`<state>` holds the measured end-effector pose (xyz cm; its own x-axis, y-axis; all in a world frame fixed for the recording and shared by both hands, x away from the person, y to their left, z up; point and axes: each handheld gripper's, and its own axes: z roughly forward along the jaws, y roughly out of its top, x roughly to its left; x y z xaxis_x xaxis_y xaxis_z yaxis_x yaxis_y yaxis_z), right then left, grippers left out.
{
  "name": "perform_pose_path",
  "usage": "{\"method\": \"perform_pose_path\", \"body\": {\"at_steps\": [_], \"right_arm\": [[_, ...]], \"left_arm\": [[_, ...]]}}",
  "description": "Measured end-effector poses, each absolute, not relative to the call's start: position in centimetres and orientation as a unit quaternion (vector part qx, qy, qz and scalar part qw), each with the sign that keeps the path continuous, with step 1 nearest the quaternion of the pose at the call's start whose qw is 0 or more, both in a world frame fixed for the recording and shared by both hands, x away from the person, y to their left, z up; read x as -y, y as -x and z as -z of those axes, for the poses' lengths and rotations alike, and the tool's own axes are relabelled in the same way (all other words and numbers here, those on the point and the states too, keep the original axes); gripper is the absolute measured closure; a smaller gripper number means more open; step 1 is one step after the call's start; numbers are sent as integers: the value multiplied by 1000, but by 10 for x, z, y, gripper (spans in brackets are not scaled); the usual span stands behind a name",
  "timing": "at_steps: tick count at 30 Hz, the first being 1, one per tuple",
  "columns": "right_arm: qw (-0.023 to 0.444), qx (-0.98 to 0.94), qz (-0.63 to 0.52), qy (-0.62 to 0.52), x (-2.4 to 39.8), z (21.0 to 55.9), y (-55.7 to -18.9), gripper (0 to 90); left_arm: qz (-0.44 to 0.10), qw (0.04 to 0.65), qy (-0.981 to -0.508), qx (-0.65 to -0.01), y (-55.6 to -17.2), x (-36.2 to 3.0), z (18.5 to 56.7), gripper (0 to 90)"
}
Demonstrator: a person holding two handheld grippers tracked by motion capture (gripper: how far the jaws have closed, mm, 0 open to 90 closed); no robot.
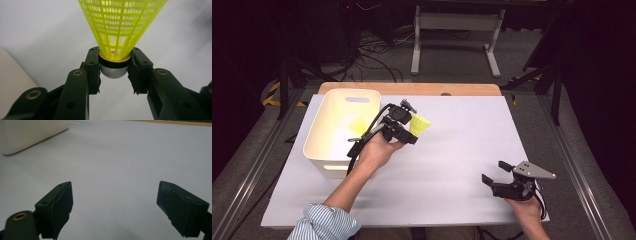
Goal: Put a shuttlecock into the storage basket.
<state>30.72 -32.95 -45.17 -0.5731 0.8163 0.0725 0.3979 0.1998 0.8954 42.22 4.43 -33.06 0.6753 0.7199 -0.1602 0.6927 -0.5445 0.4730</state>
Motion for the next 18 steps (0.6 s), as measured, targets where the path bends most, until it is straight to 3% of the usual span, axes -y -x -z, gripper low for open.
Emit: {"method": "perform_pose_path", "body": {"at_steps": [18], "right_arm": [[219, -749, -476, -407, 329, 455, -309, 142]], "left_arm": [[-28, 251, -876, -410, -429, -51, 323, 648]]}}
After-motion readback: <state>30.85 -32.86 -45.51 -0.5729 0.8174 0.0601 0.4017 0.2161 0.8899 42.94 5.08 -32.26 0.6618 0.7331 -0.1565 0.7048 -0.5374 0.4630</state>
